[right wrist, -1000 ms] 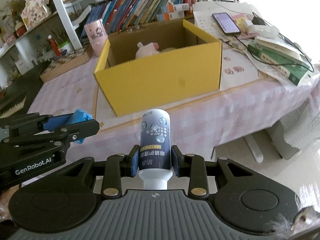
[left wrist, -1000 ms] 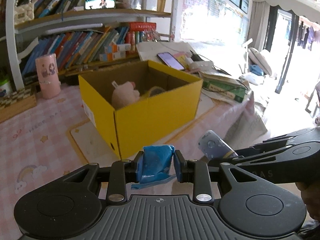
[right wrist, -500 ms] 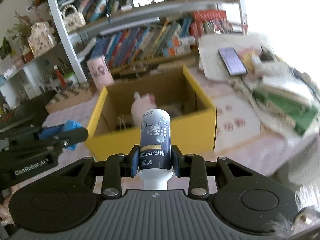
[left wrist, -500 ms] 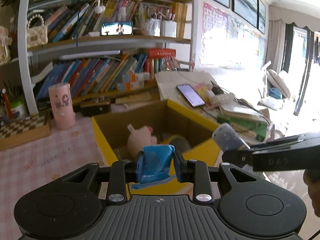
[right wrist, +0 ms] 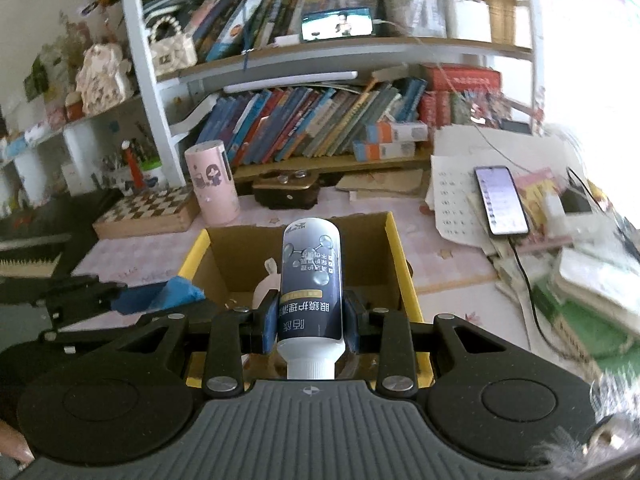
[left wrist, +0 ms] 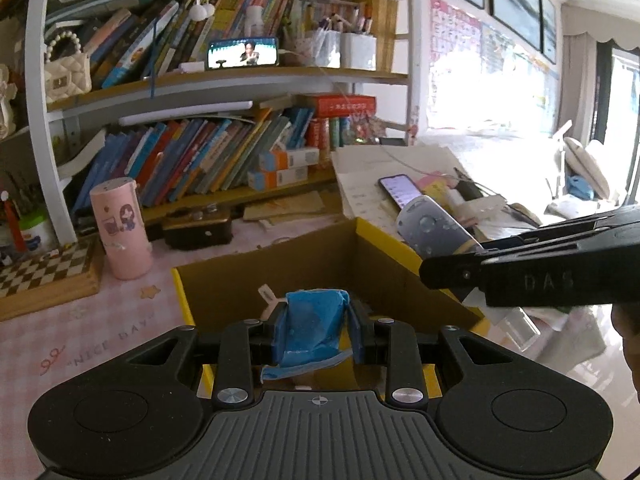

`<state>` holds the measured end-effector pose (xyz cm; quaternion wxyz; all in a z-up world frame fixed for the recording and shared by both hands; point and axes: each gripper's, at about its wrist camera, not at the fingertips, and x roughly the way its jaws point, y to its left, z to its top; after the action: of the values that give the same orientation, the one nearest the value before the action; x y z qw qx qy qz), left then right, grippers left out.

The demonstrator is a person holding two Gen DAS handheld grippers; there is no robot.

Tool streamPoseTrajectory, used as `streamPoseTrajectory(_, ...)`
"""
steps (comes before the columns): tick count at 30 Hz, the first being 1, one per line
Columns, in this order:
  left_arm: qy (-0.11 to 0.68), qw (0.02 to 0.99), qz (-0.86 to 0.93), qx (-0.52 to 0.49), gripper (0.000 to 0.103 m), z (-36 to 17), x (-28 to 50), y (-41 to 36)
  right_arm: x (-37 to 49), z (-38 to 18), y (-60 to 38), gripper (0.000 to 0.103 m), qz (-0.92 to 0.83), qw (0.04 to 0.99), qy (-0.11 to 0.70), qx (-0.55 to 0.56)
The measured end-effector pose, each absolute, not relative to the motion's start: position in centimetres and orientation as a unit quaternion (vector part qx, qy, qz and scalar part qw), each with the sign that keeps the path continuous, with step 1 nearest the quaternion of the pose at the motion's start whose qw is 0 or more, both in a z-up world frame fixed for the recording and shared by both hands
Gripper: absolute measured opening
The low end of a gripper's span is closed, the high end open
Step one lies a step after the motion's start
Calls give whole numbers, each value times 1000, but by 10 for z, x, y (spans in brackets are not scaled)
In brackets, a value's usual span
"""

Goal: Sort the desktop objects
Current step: 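Lower both grippers into the yellow box and open them, releasing both items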

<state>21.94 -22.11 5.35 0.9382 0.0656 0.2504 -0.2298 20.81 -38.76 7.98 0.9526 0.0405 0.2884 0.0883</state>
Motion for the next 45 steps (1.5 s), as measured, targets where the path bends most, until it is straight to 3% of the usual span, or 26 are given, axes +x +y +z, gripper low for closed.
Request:
streamPoseTrajectory(18,300,931,-184,101,29,16,266,-238,278,30,-383,30,120,924,363,-7)
streamPoseTrajectory(36,327,921,-191,93,33,-6,268,-243,291,5,-389,31,131,907,399,-4)
streamPoseTrajectory(40,312,927,-186,96,44,-2,261,-242,287,3,-388,32,131,907,399,-2)
streamPoseTrajectory(42,299,933,-174,94,56,3,257,-239,281,6,-388,34,125,911,394,0)
streamPoseTrajectory(45,287,939,-172,76,64,11,250,-231,271,16,-390,41,119,918,378,9)
